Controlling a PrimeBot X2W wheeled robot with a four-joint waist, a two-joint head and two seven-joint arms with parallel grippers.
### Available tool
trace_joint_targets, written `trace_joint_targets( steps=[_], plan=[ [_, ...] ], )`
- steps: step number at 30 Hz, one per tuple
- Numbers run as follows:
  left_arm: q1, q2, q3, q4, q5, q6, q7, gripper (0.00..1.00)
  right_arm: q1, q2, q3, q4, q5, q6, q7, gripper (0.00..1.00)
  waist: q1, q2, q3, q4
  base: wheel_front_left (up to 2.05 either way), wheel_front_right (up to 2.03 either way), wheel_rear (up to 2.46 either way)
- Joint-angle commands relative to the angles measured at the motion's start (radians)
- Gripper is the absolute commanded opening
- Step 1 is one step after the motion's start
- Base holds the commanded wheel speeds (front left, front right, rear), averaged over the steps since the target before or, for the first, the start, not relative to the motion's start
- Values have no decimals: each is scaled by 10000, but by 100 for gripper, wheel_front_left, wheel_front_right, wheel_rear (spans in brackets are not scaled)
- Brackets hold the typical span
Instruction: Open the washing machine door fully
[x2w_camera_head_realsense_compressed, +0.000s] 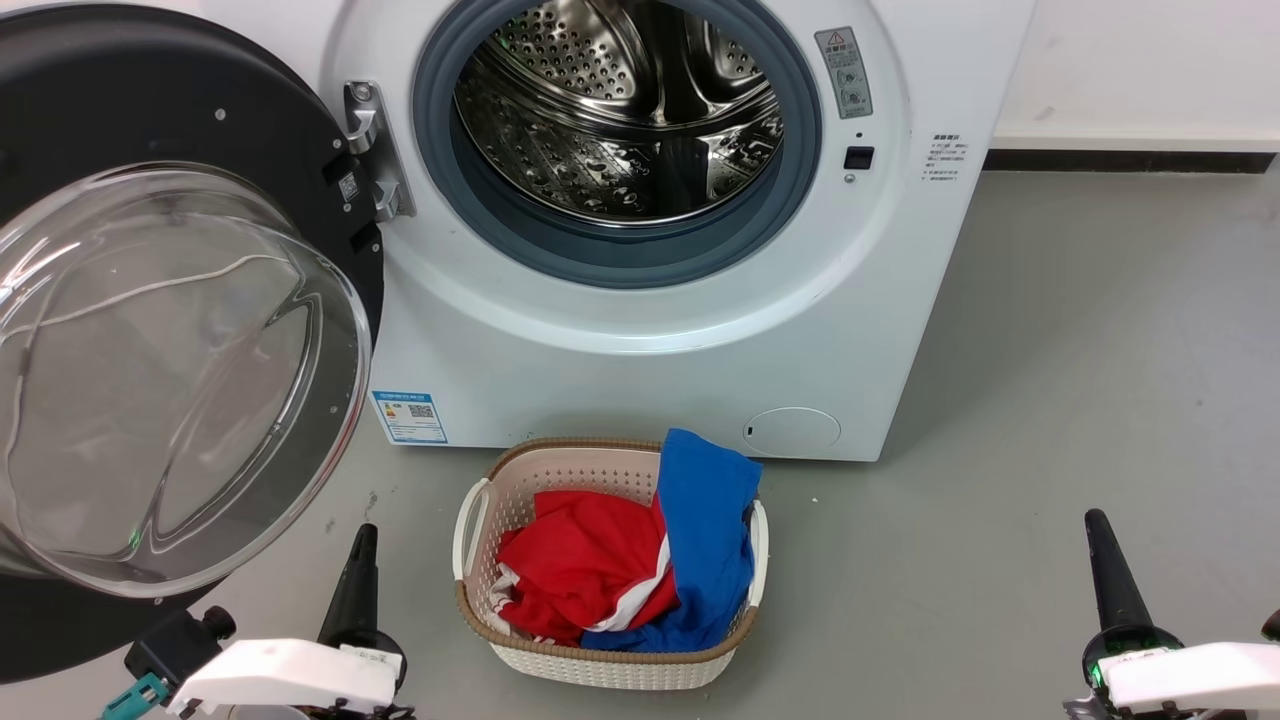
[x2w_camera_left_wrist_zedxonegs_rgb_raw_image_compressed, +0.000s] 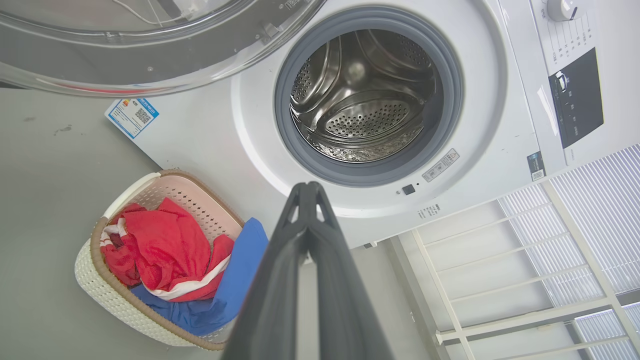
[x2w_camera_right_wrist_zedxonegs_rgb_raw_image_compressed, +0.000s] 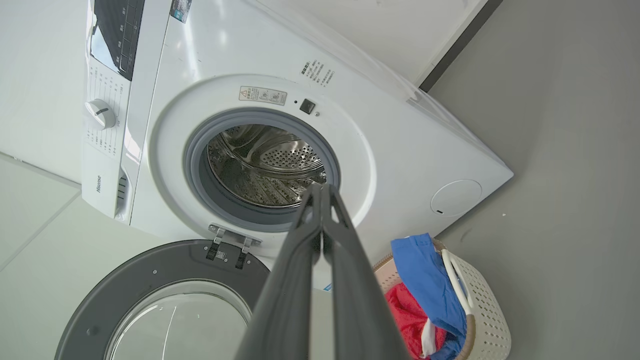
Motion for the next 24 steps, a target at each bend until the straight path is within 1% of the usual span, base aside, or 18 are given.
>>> trace_joint_targets(
  steps=[1,24],
  plan=[
    [-263,53,67,-44,-331,-44,70,0,-259,-78,8,2,317,1,77,0,0,0,4,-15,0,0,0],
    [-619,34,356,205,-2763,-197,681,0,-832,-68,-7,445,2534,1,669,0,0,0,49,-221,0,0,0]
  ],
)
